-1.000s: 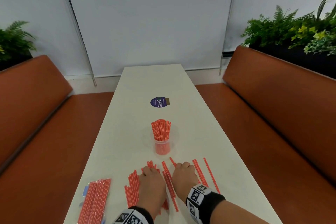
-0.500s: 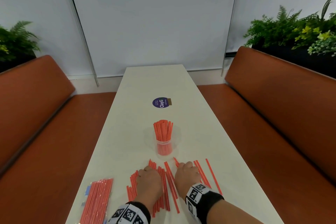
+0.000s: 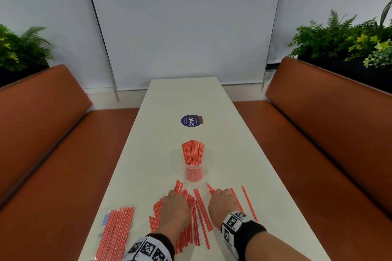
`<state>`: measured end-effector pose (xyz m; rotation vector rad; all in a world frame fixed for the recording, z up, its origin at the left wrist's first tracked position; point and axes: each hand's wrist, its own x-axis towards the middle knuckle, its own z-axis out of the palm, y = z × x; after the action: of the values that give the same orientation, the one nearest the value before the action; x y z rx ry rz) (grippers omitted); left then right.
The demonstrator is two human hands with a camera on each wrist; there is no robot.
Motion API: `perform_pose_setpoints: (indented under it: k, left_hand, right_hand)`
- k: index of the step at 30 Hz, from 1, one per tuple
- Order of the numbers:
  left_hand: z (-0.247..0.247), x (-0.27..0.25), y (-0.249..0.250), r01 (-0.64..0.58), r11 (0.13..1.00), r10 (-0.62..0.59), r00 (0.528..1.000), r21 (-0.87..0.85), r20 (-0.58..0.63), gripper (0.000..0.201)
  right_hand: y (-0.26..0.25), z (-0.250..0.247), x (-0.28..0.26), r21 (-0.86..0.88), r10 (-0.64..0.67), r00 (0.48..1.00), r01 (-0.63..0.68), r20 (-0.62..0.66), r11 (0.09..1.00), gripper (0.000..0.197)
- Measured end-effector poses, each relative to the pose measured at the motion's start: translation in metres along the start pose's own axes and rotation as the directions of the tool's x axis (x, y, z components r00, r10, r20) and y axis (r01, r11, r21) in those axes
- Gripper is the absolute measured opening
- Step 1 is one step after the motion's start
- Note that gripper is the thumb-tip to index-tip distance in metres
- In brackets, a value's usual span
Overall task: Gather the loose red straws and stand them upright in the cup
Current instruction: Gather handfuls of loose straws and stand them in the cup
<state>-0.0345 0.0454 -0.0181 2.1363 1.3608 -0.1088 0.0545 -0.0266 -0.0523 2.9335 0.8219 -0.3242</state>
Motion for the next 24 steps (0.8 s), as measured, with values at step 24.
perform_pose_setpoints:
  k: [24]
  left_hand:
    - [-0.014,0.004,-0.007,-0.052,0.914,0.063,0.998,-0.403,0.015,0.016]
  right_hand:
    - [-0.006,-0.136,0.040,0.881,-0.141,0.905,0.423,-0.401,0.210,0.014]
